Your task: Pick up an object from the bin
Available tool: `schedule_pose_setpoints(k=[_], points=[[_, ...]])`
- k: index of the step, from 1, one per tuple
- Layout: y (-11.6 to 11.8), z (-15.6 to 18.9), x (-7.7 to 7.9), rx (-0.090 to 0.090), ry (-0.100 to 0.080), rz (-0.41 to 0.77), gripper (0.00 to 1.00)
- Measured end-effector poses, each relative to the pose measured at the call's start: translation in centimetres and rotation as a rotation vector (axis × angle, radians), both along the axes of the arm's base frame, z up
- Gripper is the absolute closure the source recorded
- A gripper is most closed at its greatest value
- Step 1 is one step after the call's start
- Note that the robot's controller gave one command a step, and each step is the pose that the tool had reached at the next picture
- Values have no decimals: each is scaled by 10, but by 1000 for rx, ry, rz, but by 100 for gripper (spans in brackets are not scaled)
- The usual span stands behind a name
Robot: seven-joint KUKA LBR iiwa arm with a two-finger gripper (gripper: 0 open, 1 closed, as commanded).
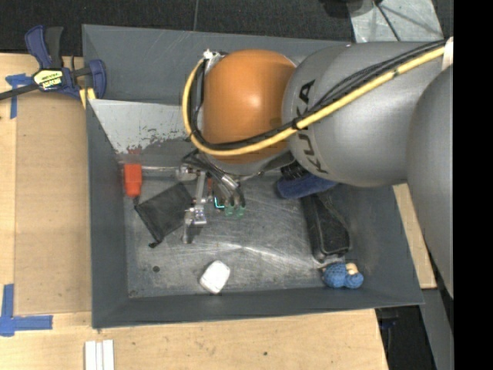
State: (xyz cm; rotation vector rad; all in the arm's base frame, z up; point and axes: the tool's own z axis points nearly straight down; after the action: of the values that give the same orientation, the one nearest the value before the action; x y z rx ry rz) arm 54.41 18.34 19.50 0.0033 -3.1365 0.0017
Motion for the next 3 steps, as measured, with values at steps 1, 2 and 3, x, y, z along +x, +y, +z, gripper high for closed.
schedule_pose_setpoints(k=[1, 2, 3], points=[[-1, -117, 29, -1, -1, -69, 0], [11, -73, 56, 3, -13, 168, 0], [-3, -121, 59, 5, -9, 63, 0]])
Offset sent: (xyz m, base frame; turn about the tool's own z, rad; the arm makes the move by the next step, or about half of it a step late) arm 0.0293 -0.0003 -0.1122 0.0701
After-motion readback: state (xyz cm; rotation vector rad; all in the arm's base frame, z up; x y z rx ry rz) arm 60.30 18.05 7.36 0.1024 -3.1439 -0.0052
